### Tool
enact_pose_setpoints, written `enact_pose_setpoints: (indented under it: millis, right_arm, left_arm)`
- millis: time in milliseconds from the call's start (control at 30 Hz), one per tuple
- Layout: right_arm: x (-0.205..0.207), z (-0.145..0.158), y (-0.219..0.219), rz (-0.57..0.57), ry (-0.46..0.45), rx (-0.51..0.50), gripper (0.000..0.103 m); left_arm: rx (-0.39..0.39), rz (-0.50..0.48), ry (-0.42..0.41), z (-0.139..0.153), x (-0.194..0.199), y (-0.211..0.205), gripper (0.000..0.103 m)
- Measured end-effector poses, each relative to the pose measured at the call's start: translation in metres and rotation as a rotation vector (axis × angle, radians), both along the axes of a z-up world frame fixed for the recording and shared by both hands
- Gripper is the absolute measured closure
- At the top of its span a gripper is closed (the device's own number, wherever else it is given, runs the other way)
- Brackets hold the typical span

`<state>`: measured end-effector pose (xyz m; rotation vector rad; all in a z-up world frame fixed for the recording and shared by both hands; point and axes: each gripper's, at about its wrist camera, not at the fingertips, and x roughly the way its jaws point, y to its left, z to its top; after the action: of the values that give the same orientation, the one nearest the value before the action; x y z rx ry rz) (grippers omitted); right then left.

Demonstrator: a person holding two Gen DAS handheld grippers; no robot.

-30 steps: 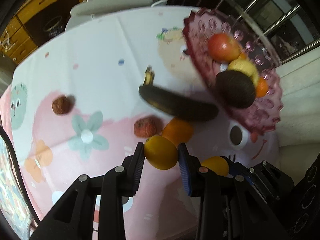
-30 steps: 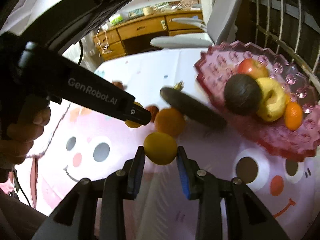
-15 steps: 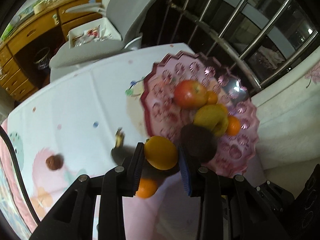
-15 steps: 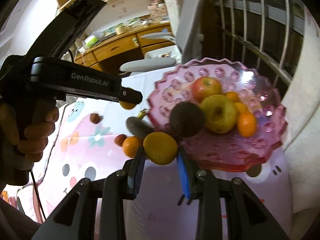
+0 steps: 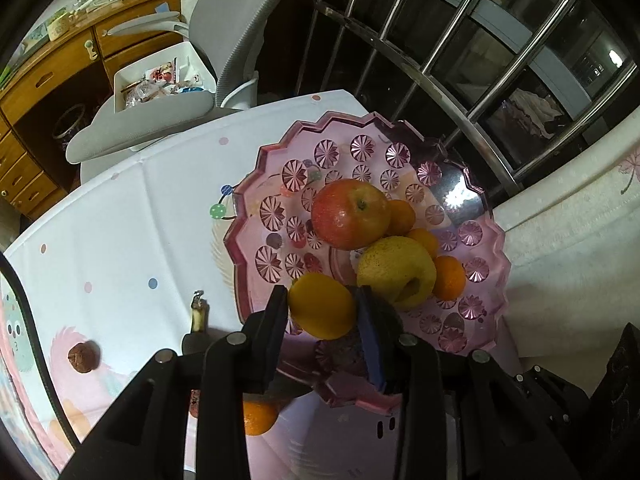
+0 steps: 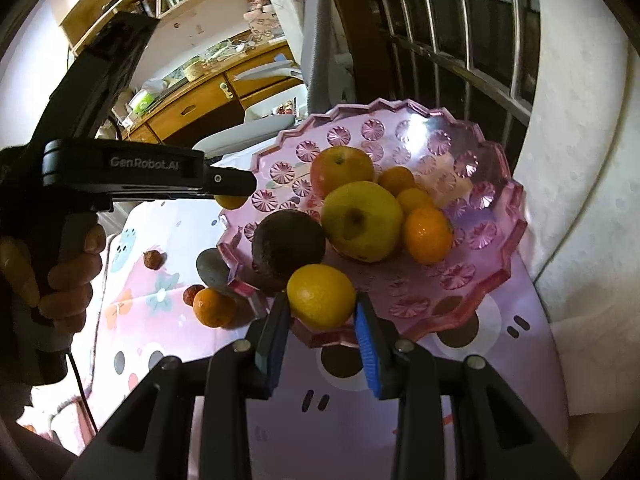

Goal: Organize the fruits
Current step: 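Carry both small oranges into the pink bowl and release them, then grasp a brown lychee with the left tool while the right tool grasps an orange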

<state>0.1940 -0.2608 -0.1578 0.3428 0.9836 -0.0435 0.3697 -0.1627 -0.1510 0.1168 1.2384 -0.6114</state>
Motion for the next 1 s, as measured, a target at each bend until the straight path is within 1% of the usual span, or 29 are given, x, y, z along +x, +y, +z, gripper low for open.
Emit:
enact_pose_setpoints:
  millis: [33,67,100,133,167,267,333,400,567,700,800,900,1000]
  right_arm:
    - [0.000,-0.001,-0.001,-0.006,0.005,0.004,0.069]
    - [0.001,-0.002,-0.002,-0.014,0.014,0.015,0.067]
    - [0.001,-0.002,-0.003,-0.019,0.019,0.028,0.064]
    - [0.000,-0.002,-0.005,-0.024,0.024,0.041,0.061]
    - [-0.001,-0.002,-0.006,-0.032,0.028,0.055,0.060]
    - [-0.004,0.001,-0.007,-0.049,0.035,0.076,0.060]
    - [-0.006,0.002,-0.006,-0.053,0.042,0.088,0.060]
    - [-0.007,0.004,-0.006,-0.055,0.047,0.095,0.060]
    - [-0.005,0.009,0.003,-0.068,0.079,0.141,0.059]
    - [-0.002,0.007,0.012,-0.080,0.109,0.211,0.059]
    - [0.000,0.004,0.022,-0.098,0.137,0.253,0.059]
    - [0.000,0.003,0.033,-0.129,0.160,0.288,0.059]
    - [0.000,0.003,0.045,-0.171,0.182,0.314,0.059]
  left_arm:
    - [0.005,0.002,0.001,0.000,0.000,-0.001,0.062]
    - [0.007,0.005,0.002,0.001,-0.001,0.000,0.054]
    - [0.009,0.009,0.001,0.002,-0.002,0.000,0.049]
    - [0.009,0.011,-0.001,0.004,-0.002,0.001,0.049]
    - [0.007,0.013,-0.003,0.006,-0.003,0.002,0.048]
    - [0.006,0.025,-0.007,0.011,-0.005,0.009,0.042]
    - [0.009,0.039,-0.011,0.015,-0.007,0.017,0.041]
    - [0.015,0.059,-0.013,0.017,-0.009,0.027,0.037]
    - [0.026,0.119,-0.022,0.023,-0.015,0.063,0.035]
    - [0.028,0.170,-0.030,0.028,-0.020,0.102,0.034]
    - [0.025,0.200,-0.034,0.031,-0.023,0.130,0.032]
    - [0.016,0.218,-0.038,0.033,-0.025,0.159,0.029]
    - [0.015,0.243,-0.035,0.031,-0.025,0.184,0.029]
